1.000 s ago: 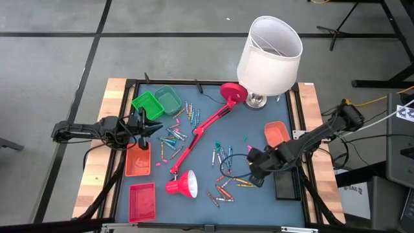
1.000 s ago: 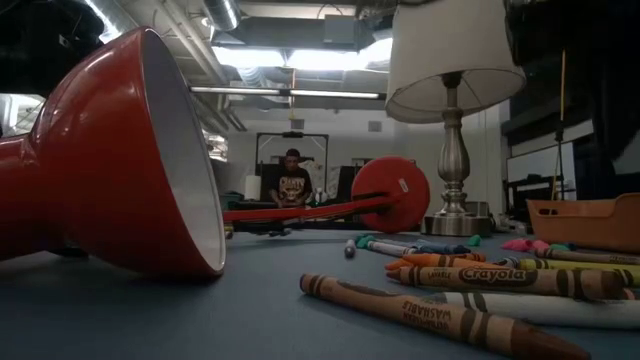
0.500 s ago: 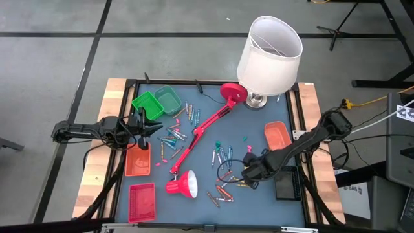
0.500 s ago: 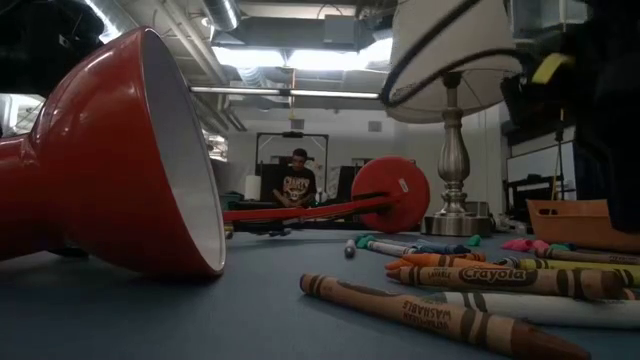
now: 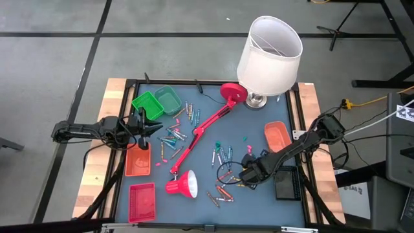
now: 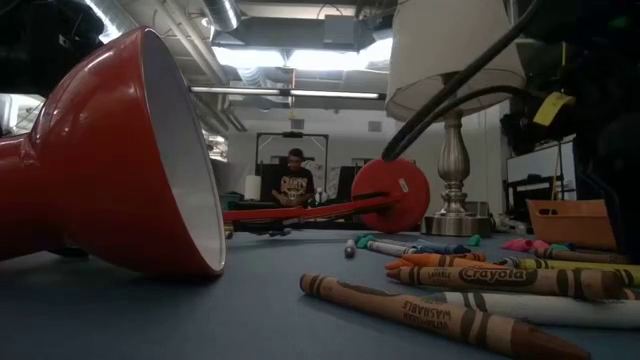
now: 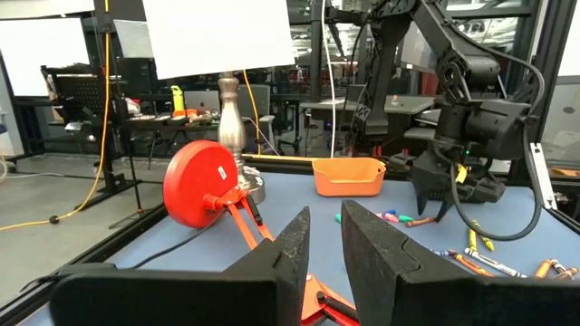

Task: Sort crayons
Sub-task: Put the brown crayon into the right orange bin

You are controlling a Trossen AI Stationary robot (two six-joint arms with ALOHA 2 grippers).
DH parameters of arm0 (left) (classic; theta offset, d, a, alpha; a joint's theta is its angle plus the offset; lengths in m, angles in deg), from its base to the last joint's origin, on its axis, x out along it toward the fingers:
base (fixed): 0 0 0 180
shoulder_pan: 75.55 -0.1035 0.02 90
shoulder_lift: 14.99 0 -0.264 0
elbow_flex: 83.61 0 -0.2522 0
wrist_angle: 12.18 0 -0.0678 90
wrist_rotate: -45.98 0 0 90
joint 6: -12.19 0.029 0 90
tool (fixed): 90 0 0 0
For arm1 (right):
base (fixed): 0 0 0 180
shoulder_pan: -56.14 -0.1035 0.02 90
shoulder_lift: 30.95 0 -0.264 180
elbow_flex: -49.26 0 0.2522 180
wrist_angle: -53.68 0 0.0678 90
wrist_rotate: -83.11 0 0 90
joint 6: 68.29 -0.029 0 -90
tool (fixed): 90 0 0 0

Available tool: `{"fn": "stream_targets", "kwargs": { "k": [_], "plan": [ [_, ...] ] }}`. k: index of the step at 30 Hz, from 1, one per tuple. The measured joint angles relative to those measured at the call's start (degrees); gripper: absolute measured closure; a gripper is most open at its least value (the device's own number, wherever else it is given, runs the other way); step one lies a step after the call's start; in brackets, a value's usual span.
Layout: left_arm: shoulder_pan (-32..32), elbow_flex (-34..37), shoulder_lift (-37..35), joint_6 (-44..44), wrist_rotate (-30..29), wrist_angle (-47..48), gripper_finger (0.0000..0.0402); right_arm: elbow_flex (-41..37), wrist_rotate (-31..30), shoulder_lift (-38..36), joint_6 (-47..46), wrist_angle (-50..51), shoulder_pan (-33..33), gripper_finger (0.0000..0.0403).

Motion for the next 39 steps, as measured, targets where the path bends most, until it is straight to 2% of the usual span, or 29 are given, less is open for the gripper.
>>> {"fn": "stream_targets", "kwargs": {
  "k": [5, 14, 20, 29, 34, 39],
  "plan": [
    [0.0, 0.0, 0.0, 0.0, 0.0, 0.0, 0.0349, 0.02, 0.01, 0.06, 0.0, -0.12, 0.0, 0.0267],
    [-0.02, 0.01, -0.02, 0.02, 0.0, 0.0, 0.0349, 0.02, 0.28, 0.13, 0.03, -0.75, -0.02, 0.0353],
    [-0.02, 0.01, -0.02, -0.01, 0.0, 0.0, 0.0349, 0.0, 0.21, 0.13, 0.4, -0.74, -0.02, 0.039],
    [0.0, 0.0, 0.0, -1.18, 0.0, -0.02, 0.0349, -0.36, 0.16, -1.83, 4.08, -0.28, 0.0, 0.0384],
    [-0.02, -0.01, -0.01, -6.25, 0.0, -0.02, 0.0349, -0.31, -0.18, -6.32, 7.87, 0.96, 0.02, 0.0391],
    [-0.01, 0.01, -0.01, -7.66, 0.0, -0.45, 0.0349, -0.25, -3.94, -12.11, 10.75, 5.76, 0.02, 0.0388]
  ]
}}
